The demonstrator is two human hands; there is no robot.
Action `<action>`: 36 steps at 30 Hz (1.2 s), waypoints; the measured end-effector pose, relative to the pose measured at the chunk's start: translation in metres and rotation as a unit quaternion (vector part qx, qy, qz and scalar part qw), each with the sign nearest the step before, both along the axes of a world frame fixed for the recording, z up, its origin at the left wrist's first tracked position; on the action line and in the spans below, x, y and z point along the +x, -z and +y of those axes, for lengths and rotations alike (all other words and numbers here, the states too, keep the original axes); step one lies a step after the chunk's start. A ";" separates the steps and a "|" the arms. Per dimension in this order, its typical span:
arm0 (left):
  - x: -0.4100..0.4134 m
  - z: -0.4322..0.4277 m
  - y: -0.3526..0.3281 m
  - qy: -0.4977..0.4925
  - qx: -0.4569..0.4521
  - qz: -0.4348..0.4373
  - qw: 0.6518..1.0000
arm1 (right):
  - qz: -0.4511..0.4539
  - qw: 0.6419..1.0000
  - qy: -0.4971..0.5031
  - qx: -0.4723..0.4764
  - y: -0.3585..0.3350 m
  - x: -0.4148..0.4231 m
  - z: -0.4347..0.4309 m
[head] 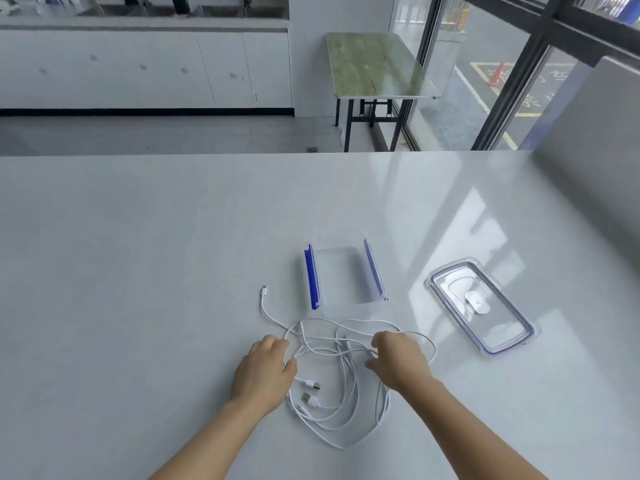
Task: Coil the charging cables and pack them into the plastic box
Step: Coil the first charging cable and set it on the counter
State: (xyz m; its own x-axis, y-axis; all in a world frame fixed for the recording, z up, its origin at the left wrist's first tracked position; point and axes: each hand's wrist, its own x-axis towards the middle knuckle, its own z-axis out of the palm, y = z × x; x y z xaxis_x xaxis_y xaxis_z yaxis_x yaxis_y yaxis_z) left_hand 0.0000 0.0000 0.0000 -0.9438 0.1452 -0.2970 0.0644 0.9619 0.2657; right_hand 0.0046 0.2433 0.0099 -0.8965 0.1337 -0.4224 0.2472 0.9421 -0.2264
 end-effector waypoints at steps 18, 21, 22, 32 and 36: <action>-0.021 0.032 -0.071 -0.440 0.677 -0.238 0.540 | 0.159 0.870 0.176 -0.432 -0.089 0.040 -0.030; -0.022 0.029 -0.085 -0.438 0.711 -0.225 0.502 | 0.147 0.862 0.158 -0.459 -0.091 0.045 -0.031; -0.022 0.027 -0.089 -0.430 0.719 -0.224 0.498 | 0.139 0.863 0.151 -0.463 -0.091 0.046 -0.032; -0.010 0.013 -0.142 -0.321 0.791 -0.261 0.451 | -0.015 0.890 0.060 -0.451 -0.077 0.043 -0.020; 0.002 0.019 -0.156 -0.261 0.761 -0.259 0.535 | -0.014 0.924 0.029 -0.381 -0.087 0.029 -0.023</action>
State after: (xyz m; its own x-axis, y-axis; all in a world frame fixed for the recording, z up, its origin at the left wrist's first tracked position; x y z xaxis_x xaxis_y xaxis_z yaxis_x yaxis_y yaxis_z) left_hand 0.0022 0.0185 0.1560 -0.8223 0.3476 -0.4506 -0.5684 -0.5416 0.6194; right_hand 0.0339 0.2206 0.0972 -0.8844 -0.1647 -0.4368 0.3082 0.4967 -0.8113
